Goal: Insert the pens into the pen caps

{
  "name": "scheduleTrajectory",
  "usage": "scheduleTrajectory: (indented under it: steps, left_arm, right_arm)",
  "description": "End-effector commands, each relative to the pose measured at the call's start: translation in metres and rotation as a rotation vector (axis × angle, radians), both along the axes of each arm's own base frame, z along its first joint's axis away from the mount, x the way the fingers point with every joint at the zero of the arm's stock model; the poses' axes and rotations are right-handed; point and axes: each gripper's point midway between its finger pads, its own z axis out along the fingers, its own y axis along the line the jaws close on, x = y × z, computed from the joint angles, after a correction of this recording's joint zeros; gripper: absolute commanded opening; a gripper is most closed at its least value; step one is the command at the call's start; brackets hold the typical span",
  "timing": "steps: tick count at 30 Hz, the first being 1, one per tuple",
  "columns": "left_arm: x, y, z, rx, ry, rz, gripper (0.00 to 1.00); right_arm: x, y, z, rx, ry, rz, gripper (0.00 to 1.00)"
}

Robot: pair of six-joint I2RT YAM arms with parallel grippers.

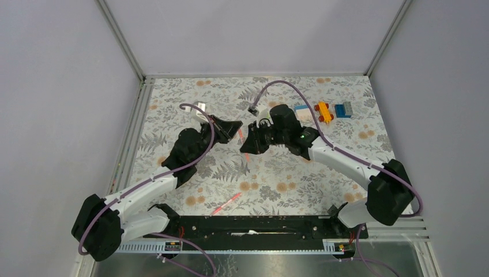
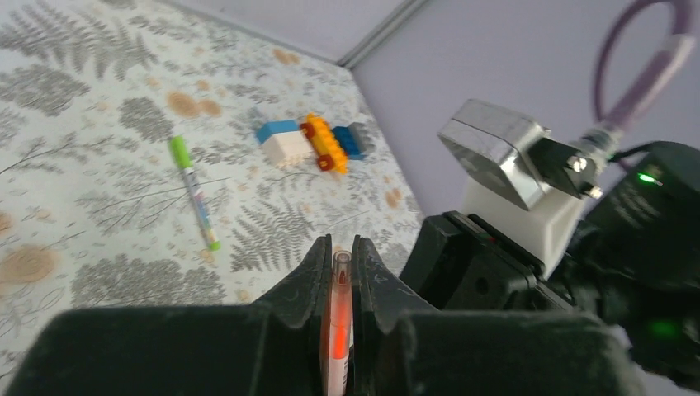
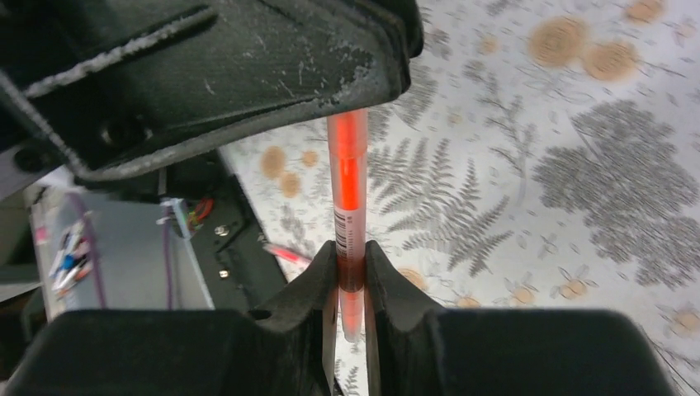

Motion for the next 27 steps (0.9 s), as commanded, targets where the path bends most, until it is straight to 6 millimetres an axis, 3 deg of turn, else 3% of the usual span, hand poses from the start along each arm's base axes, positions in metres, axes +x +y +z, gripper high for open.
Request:
scheduleTrajectory:
  steps: [1,6,13,27]
  left_arm:
    - [-0.081,-0.034,-0.042,0.071,0.093,-0.387,0.00]
    - [-0.092,-0.029,-0.024,0.053,0.004,-0.421,0.00]
    - [-0.106,-0.029,-0.013,0.012,-0.056,-0.474,0.00]
    - [-0.135,-0.033,-0.003,-0.022,-0.132,-0.628,0.00]
  right_arm:
    - [0.015,0.010,0.169,0.501,-0.449,0.083,0.00]
    - [-0.010,0.000,0.173,0.547,-0.452,0.164,0.00]
    - [-0.033,-0.012,0.181,0.569,-0.466,0.243,0.00]
    - [-0.059,-0.015,0.195,0.594,-0.460,0.394,0.00]
